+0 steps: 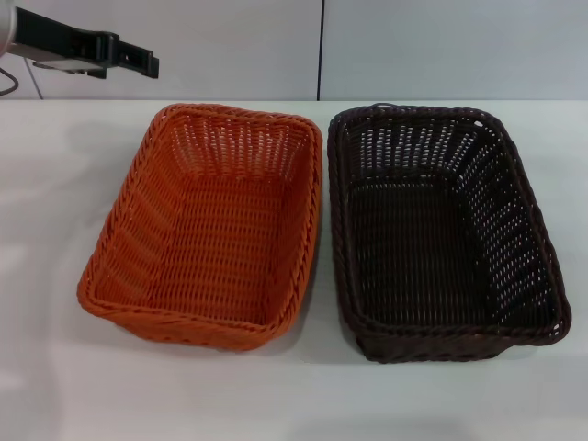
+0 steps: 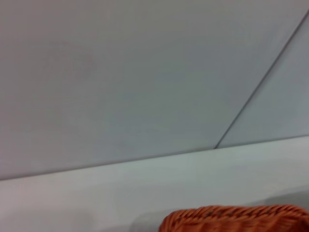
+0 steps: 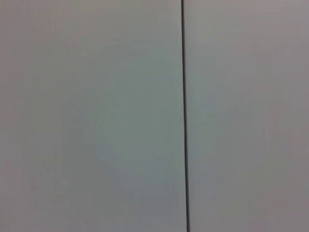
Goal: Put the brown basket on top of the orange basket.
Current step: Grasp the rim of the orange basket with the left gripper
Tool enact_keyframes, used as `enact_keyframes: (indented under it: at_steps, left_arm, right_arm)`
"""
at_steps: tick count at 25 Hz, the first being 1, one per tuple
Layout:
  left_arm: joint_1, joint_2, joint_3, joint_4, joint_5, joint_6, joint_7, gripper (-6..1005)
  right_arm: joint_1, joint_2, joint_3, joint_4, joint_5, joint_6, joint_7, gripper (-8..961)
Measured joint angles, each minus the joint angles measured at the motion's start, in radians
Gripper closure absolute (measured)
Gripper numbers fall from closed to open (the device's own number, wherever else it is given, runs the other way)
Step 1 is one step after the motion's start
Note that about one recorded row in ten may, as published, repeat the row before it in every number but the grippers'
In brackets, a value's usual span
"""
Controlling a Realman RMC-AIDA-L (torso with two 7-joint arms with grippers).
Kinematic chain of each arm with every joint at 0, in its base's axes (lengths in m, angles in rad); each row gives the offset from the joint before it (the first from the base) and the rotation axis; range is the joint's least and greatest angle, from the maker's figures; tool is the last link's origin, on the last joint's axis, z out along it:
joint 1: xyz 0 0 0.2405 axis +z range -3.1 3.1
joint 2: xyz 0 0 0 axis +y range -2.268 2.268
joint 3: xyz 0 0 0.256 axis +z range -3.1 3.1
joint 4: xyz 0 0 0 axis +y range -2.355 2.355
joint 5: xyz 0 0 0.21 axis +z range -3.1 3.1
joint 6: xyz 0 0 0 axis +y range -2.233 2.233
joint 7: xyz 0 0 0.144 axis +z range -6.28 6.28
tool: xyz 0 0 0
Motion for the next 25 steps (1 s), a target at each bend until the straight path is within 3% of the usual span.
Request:
enact_keyframes:
  at_steps: [14, 25]
  left_arm:
    - [-0.085, -0.093, 0.005, 0.000, 0.304, 0.067, -0.045, 194]
    - [-0.072, -0.122, 0.008, -0.032, 0.357, 0.115, -0.060, 195]
  right_arm:
    - [0.000, -0.004, 0.001, -0.004, 0.000, 0.000, -0.005, 267]
    - [-0.001, -0.004, -0.006, 0.001, -0.001, 0.000, -0.006, 269]
